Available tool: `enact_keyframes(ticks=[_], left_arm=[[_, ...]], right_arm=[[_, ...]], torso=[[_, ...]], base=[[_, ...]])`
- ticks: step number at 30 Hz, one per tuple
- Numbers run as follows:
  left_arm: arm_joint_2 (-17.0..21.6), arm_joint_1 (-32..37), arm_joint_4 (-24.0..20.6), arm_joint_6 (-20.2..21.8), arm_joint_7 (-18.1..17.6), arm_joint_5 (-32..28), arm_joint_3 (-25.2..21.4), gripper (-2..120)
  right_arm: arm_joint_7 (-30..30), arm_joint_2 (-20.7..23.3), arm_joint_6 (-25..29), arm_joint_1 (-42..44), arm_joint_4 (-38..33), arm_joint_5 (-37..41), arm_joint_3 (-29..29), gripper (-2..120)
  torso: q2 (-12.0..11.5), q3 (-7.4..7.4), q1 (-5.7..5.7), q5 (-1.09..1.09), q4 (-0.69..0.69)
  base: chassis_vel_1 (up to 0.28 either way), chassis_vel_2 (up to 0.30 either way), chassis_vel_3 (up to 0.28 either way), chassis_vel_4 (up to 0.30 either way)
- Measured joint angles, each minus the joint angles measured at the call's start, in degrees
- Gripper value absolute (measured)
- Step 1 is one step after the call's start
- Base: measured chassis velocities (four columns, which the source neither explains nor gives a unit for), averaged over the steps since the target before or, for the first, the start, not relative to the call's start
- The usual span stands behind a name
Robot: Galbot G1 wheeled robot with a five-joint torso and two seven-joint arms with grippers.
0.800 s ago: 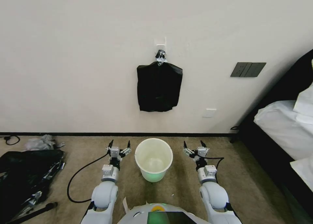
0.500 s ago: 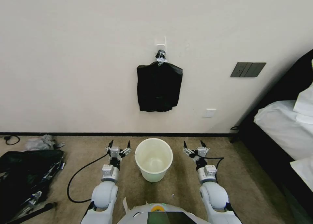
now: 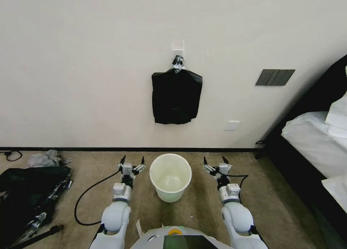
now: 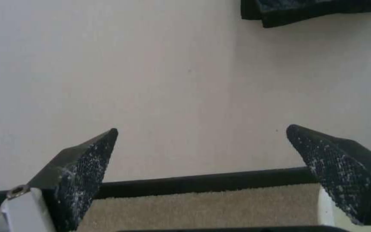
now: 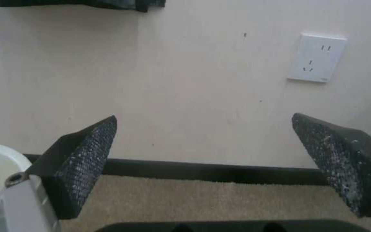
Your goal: Place a trash bag onto the trash bin.
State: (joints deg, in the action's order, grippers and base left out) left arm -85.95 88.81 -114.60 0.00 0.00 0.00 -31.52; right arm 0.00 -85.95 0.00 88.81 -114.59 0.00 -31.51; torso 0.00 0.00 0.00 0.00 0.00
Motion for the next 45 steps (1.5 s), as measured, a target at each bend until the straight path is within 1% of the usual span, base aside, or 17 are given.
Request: enact_keyframes(ticks=[33, 34, 35, 36, 37, 38, 39, 43, 44, 45], left_arm=[[0.1, 0.2, -0.4, 0.0, -0.1, 0.0, 0.0, 100], [0.5, 0.7, -2.2, 0.5, -0.6, -0.1, -0.2, 100], [0.5, 0.7, -2.2, 0.5, -0.6, -0.1, -0.2, 100], [0.8, 1.0, -3.3, 0.8, -0.9, -0.1, -0.3, 100], [1.1, 1.5, -4.9, 1.3, -1.4, -0.2, -0.5, 100], [1.8, 2.3, -7.7, 2.2, -2.2, -0.4, -0.7, 100], [1.8, 2.3, -7.7, 2.2, -2.2, -0.4, -0.7, 100], [3.6, 4.7, -15.8, 4.6, -4.5, -0.9, -1.6, 100], [3.6, 4.7, -15.8, 4.6, -4.5, -0.9, -1.6, 100], [3.7, 4.8, -16.4, 4.8, -4.6, -0.9, -1.6, 100]], right_arm=[[0.0, 0.0, -0.1, 0.2, -0.4, 0.4, -0.4, 100], [-0.2, -0.1, -0.3, 0.7, -2.4, 1.8, -1.8, 100], [-0.2, -0.1, -0.3, 0.7, -2.4, 1.8, -1.8, 100], [-0.3, -0.1, -0.5, 0.9, -3.4, 2.6, -2.6, 100], [-0.5, -0.2, -0.7, 1.4, -5.2, 3.9, -3.9, 100], [-0.9, -0.4, -1.3, 2.3, -8.4, 6.4, -6.2, 100], [-0.9, -0.4, -1.3, 2.3, -8.4, 6.4, -6.2, 100], [-1.8, -0.9, -2.7, 4.7, -17.2, 13.2, -12.8, 100], [-1.8, -0.9, -2.7, 4.7, -17.2, 13.2, -12.8, 100], [-2.1, -1.0, -3.0, 5.3, -19.5, 14.9, -14.4, 100]], torso=[[0.0, 0.0, 0.0, 0.0, 0.0], [0.0, 0.0, 0.0, 0.01, 0.01], [0.0, 0.0, 0.0, 0.01, 0.01], [0.0, 0.0, 0.0, 0.0, 0.0], [0.0, 0.0, 0.0, 0.0, 0.0], [0.0, 0.0, 0.0, 0.0, 0.0], [0.0, 0.0, 0.0, 0.0, 0.0], [0.0, 0.0, 0.0, 0.02, 0.01], [0.0, 0.0, 0.0, 0.02, 0.01], [0.0, -0.01, 0.0, 0.01, -0.03]], base=[[0.0, 0.0, 0.0, 0.0], [0.0, 0.0, 0.0, 0.0], [0.0, 0.0, 0.0, 0.0], [0.0, 0.0, 0.0, 0.0], [0.0, 0.0, 0.0, 0.0], [0.0, 0.0, 0.0, 0.0], [0.0, 0.0, 0.0, 0.0], [0.0, 0.0, 0.0, 0.0], [0.0, 0.0, 0.0, 0.0], [0.0, 0.0, 0.0, 0.0]])
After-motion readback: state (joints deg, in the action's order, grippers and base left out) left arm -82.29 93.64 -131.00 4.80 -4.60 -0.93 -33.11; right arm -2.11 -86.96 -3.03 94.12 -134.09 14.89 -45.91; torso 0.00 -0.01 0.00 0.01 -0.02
